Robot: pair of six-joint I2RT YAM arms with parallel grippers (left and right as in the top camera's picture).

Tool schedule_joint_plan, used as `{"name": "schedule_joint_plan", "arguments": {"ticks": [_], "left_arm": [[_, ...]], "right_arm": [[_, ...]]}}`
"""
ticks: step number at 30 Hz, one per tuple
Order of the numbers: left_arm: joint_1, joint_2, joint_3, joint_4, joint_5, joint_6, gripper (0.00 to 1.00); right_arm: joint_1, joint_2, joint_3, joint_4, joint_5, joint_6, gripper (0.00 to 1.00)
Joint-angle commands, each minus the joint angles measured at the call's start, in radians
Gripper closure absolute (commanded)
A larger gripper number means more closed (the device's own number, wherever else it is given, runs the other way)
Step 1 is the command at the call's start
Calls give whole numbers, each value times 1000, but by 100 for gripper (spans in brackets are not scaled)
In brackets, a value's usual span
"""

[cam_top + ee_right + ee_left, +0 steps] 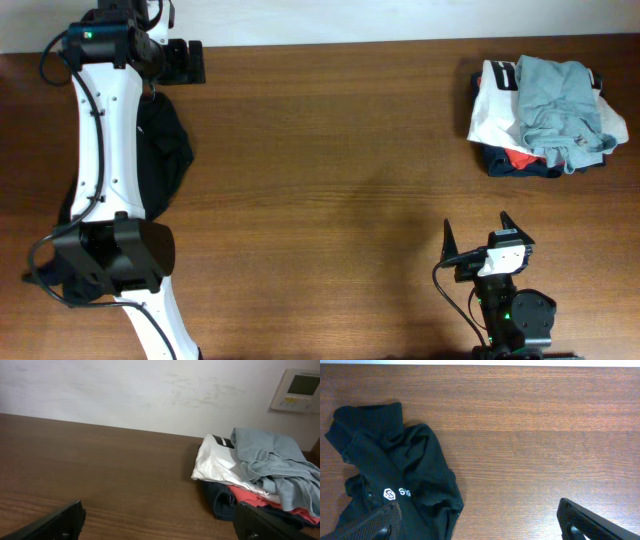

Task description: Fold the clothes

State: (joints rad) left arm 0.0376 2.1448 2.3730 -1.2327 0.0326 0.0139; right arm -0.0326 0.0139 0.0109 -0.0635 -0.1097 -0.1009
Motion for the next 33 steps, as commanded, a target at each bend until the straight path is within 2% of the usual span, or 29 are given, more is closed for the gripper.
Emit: {"name": "schedule_joint_plan", "arguments": {"ticks": [1, 11, 16, 20, 26, 29, 33], "left_arm": [[-2, -17, -3, 1, -3, 1, 1], [-3, -31, -3, 19, 31, 1, 1], [-11, -89, -3, 114, 108, 1, 1], [-35, -185, -3, 233, 109, 2, 1], [-38, -281, -5, 262, 102, 2, 1], [-38, -343, -68, 329, 102, 9, 1], [-38, -478, -301, 542, 102, 44, 1]], "right_arm": [[6, -10, -5, -8, 16, -4, 1], [6, -10, -5, -8, 16, -4, 1], [6, -11, -5, -8, 16, -4, 1], [6, -10, -5, -8, 16, -4, 1], [6, -10, -5, -8, 16, -4, 2], [6, -10, -5, -8, 16, -4, 1], [6, -10, -5, -8, 16, -4, 1]]}}
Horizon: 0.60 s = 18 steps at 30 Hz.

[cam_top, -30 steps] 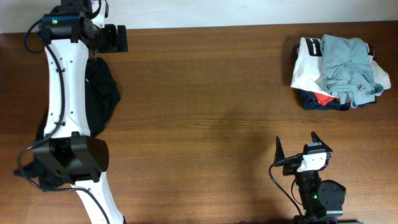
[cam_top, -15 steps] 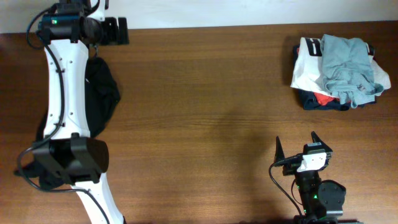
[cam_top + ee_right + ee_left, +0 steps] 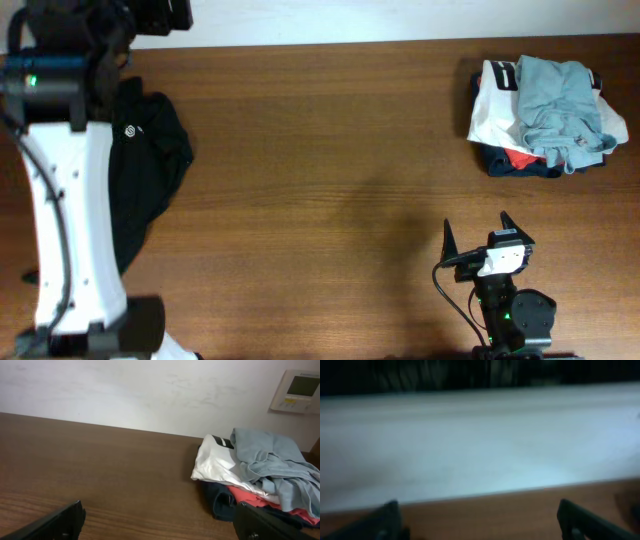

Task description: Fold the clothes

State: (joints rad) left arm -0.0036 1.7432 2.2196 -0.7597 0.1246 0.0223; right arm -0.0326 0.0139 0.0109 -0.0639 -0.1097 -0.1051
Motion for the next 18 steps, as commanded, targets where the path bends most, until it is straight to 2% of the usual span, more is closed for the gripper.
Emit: {"name": "schedule_joint_plan", "arguments": {"ticks": [1, 5, 18], "left_arm": [[4, -116, -223, 128, 10, 36, 1], [3, -272, -492, 278, 10, 51, 1], [5, -798, -1358, 569, 10, 85, 1]], "right_arm": [[6, -10, -5, -7, 16, 0, 1], [6, -10, -5, -7, 16, 0, 1], [6, -10, -5, -7, 16, 0, 1]]}}
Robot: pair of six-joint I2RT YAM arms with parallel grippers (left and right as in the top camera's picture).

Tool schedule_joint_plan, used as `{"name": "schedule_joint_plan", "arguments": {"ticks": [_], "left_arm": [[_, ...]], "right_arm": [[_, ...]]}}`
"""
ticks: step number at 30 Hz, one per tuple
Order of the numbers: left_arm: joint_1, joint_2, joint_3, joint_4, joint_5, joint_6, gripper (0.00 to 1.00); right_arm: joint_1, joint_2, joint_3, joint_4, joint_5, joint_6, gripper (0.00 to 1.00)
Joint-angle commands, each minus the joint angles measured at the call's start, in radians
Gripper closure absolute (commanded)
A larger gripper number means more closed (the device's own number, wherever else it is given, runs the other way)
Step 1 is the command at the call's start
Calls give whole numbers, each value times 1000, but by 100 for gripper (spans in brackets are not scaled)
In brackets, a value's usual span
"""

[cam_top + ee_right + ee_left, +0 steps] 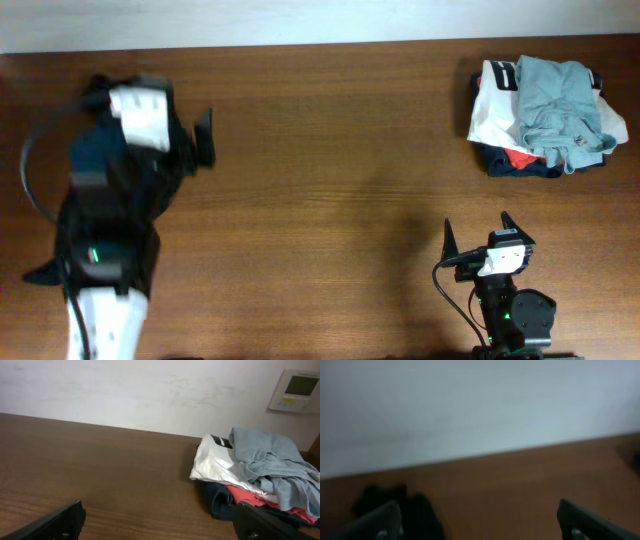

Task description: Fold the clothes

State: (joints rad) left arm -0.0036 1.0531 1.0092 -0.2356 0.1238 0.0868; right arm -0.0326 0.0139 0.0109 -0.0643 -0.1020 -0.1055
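A crumpled black garment [178, 165] lies at the table's left, mostly covered by my left arm; it shows as a dark blur [417, 515] in the left wrist view. My left gripper [150, 115] hovers over it, blurred, open and holding nothing [480, 527], facing the far wall. A pile of clothes [545, 115], white, grey, red and navy, sits at the far right [255, 470]. Near the front edge my right gripper [475, 232] is open and empty [160, 530], pointing toward the pile.
The brown wooden table [340, 150] ends at a white wall [125, 390] along its far side. A wall control panel [299, 390] hangs above the pile. The right arm's base [515, 310] stands at the front edge.
My left arm has drawn back from the table's far left corner and now sits over the black garment. Its wrist view shows more table and the garment. The right arm has not moved.
First my left gripper was open at the far left, looking down on the black garment with its logo. Then it was lifted at the far edge, facing the wall. Now it is nearer, above the garment, still empty. The garment, pile and right gripper stayed put.
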Motion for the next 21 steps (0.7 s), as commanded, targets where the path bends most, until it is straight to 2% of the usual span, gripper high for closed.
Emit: {"name": "schedule_joint_plan", "arguments": {"ticks": [1, 3, 9, 14, 21], "left_arm": [[5, -153, -209, 74, 11, 20, 1], [5, -267, -364, 161, 11, 20, 1], [5, -491, -665, 335, 15, 20, 1], [5, -638, -805, 363, 15, 19, 1], [10, -758, -901, 362, 11, 20, 1]], "right_arm": [[6, -10, -5, -7, 8, 1, 1], [6, -10, -5, -7, 8, 1, 1], [6, -11, -5, -7, 8, 1, 1], [6, -10, -5, -7, 8, 1, 1], [6, -10, -5, -7, 8, 1, 1]]}}
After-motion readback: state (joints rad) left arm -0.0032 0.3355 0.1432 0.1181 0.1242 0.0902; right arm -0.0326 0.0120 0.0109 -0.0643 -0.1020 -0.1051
